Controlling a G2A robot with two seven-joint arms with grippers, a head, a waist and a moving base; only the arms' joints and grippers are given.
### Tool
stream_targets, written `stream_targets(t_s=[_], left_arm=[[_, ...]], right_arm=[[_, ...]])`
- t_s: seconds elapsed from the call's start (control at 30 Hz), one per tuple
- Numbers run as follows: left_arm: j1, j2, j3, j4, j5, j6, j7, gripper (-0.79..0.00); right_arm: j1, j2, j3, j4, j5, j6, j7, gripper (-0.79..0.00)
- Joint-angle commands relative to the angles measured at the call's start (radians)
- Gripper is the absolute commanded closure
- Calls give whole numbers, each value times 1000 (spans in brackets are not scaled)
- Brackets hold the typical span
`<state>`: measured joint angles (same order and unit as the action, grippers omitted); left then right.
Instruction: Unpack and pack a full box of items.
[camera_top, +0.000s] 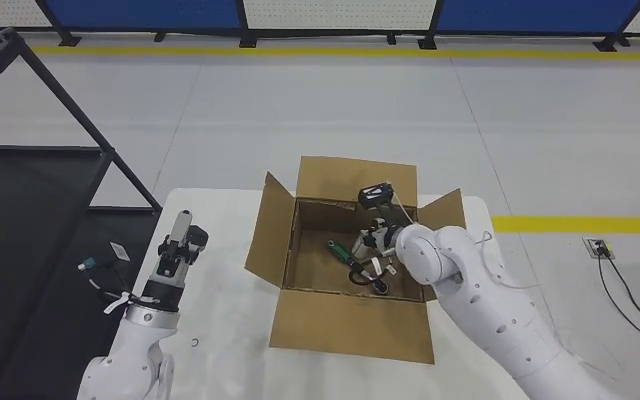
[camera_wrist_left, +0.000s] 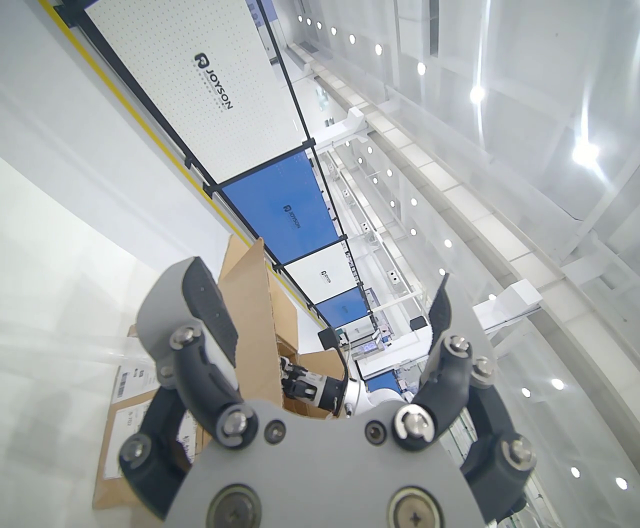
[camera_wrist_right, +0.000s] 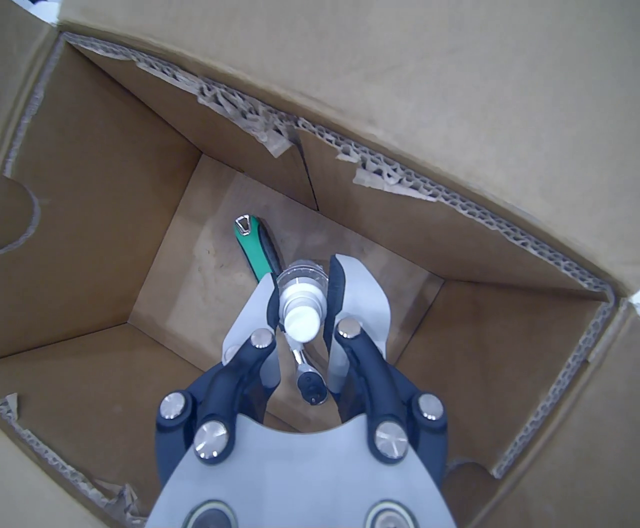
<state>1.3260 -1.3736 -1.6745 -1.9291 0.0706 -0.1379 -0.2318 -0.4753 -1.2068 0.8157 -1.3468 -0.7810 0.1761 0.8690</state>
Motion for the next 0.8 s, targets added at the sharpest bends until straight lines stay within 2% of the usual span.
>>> stream_targets(t_s=[0.0, 0.13, 0.27, 0.37, 0.57, 0.77], left_arm=[[0, 0, 0, 0, 0, 0, 0, -785], [0, 0, 0, 0, 0, 0, 0, -785], [0, 0, 0, 0, 0, 0, 0, -785], [0, 0, 0, 0, 0, 0, 0, -785], [0, 0, 0, 0, 0, 0, 0, -785], [0, 0, 0, 0, 0, 0, 0, -785]], right_arm=[[-27, 10, 30, -66, -18, 2, 0, 0], [-128, 45, 140, -290, -62, 9, 9, 0], [-256, 80, 295, -536, -89, 31, 29, 0], [-339, 97, 410, -666, -109, 57, 22, 0], [-485, 114, 626, -831, -94, 112, -15, 0], [-624, 120, 845, -889, 11, 119, -86, 0]])
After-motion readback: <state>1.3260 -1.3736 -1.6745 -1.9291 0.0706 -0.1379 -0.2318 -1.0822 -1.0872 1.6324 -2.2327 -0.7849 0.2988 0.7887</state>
